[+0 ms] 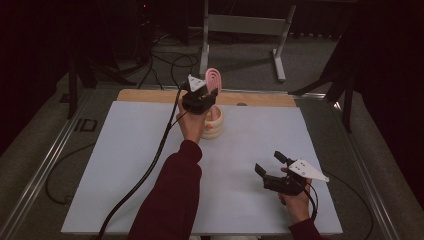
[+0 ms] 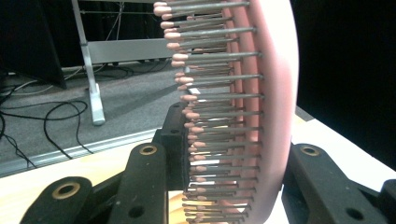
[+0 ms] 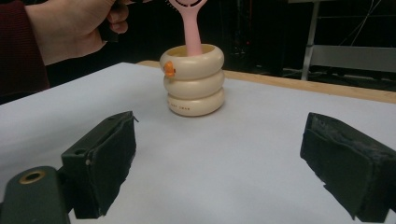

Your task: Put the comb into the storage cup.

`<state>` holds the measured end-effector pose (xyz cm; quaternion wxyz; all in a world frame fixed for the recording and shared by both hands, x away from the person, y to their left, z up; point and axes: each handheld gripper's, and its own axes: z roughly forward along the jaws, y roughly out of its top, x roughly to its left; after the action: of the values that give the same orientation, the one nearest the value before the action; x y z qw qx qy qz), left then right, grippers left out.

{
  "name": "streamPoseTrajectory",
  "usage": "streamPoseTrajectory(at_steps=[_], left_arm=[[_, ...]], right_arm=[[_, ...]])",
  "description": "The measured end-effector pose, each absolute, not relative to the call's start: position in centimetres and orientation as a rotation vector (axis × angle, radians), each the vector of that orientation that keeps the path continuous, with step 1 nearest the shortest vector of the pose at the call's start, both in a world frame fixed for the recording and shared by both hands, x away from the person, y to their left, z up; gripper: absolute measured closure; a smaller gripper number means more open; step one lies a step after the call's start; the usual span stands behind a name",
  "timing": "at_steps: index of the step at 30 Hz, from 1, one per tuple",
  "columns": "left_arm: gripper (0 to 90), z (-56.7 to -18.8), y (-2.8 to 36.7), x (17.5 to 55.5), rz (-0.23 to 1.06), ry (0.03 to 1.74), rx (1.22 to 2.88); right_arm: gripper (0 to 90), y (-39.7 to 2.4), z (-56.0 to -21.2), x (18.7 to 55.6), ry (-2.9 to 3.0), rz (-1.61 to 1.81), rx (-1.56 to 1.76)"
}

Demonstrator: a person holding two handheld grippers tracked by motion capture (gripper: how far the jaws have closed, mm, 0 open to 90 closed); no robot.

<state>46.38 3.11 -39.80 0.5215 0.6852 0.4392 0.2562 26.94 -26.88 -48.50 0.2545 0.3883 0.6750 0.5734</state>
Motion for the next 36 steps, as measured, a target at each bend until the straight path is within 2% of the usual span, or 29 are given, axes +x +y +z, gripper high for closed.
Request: streamPoseTrajectory(at_steps=[36], left_arm=[[63.7,-41.5,2.9,46.4,0.601,1.084,1.665]], right_arm=[[10.5,-26.8,-48.6,27.0,1.839,1.552,1.056]])
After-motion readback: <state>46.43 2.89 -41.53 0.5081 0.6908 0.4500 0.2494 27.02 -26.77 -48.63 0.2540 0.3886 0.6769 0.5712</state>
